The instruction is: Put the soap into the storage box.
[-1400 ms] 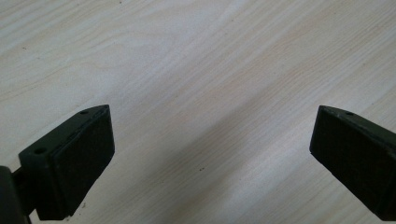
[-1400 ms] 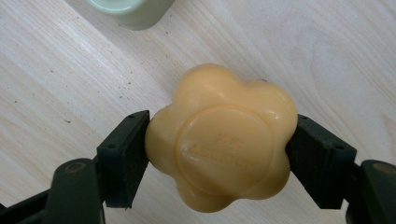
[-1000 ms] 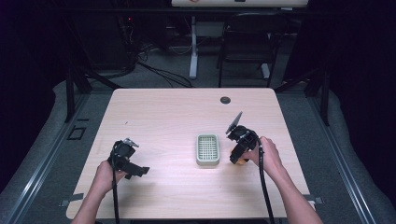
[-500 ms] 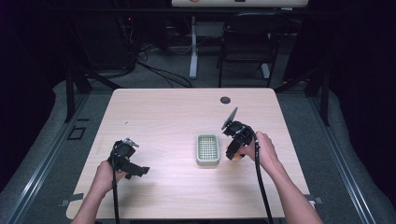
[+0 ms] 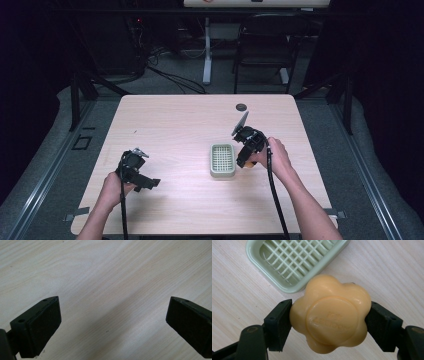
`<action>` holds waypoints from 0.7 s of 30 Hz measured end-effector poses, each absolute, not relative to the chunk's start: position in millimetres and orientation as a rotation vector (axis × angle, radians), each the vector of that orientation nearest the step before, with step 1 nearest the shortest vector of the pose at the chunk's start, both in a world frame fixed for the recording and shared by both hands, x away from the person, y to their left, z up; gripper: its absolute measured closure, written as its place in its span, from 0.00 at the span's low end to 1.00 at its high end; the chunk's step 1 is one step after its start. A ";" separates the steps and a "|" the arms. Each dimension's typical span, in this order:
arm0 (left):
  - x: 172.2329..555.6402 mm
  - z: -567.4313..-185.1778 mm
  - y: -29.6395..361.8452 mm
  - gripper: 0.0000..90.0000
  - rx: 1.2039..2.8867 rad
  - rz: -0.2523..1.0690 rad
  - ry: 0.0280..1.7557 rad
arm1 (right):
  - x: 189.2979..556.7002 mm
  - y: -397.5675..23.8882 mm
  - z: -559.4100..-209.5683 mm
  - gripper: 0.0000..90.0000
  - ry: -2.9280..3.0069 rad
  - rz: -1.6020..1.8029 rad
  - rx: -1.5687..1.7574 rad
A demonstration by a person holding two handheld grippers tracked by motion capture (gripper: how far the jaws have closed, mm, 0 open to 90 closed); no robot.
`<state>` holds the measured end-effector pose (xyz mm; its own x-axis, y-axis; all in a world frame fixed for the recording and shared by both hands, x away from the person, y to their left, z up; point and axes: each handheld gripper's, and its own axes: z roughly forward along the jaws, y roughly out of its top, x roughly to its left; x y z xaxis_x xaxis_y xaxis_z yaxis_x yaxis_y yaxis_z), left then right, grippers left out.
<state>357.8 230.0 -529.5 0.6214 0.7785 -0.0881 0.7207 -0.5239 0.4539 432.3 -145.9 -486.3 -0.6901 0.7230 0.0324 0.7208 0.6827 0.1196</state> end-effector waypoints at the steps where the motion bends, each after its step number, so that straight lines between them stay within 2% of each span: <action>1: 357.8 -529.5 230.1 0.00 2.396 0.173 1.185 | 432.4 -144.8 -486.6 0.29 2.865 0.194 1.238; 21: 357.8 -529.7 230.3 0.00 2.399 0.172 1.182 | 443.4 -121.4 -483.1 0.29 2.889 0.187 1.185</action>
